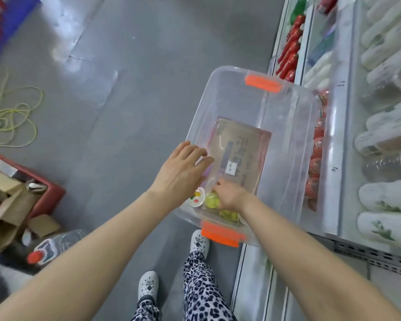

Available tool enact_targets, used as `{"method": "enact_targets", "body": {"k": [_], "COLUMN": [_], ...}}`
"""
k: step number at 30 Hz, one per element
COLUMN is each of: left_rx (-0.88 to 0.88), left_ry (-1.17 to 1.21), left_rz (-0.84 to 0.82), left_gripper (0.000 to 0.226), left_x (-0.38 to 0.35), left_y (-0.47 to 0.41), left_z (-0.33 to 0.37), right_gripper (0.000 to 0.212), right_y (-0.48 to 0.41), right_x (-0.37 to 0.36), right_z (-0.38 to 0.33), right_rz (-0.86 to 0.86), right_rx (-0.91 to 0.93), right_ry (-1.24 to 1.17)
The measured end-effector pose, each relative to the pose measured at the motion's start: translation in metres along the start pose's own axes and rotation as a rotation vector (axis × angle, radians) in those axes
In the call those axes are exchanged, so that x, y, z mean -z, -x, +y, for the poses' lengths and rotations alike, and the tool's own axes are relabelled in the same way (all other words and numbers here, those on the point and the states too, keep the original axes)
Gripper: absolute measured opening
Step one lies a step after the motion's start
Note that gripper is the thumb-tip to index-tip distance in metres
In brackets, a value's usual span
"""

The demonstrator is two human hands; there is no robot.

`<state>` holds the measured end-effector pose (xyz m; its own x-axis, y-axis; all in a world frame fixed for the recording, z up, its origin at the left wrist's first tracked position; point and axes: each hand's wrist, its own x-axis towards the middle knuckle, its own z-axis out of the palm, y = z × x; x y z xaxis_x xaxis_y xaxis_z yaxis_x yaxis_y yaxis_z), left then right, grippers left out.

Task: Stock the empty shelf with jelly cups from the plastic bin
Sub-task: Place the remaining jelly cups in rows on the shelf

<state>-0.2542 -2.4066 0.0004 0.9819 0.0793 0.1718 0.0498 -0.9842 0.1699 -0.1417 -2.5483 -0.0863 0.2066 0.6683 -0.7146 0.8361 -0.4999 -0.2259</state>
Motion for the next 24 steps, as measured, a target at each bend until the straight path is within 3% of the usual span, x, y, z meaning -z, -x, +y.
{"method": "enact_targets", "body": {"k": [5,9,11,15,20,24], "left_rx": [-0.032,-0.118,-0.121,0.09,0.152,0.112], "left_ry": [-0.071,-0.155,-0.148,-0.154,-0.275,-0.357], "left_rz": [-0.046,-0.171,-0.341,-0.804,-1.068,-1.155], "left_gripper": [0.044,0.036,0.038,0.043,0.038,0.04], "left_x": [0.001,-0.001,-0.002,-0.029,-0.057,-0.068], "left_y": [-0.003,-0.012,-0.021,-0.035,-0.032,-0.034], "left_z": [0.0,0.017,0.035,0.055,0.052,0.048], "right_gripper": [0.057,0.05,0.049,0.048,0.044,0.043], "right_y": [0.017,0.06,0.081,0.105,0.108,0.106], "right_x": [0.027,0.058,0.065,0.06,0.047,0.05], "right_z": [0.016,0.035,0.039,0.045,0.049,0.05], "right_rz": [0.085,0.383,0.505,0.659,0.701,0.73], "right_rx": [-0.125,-0.194,-0.195,-0.185,-0.16,-0.162], "right_ry": [-0.055,-0.082,-0.059,-0.026,-0.033,-0.043]}}
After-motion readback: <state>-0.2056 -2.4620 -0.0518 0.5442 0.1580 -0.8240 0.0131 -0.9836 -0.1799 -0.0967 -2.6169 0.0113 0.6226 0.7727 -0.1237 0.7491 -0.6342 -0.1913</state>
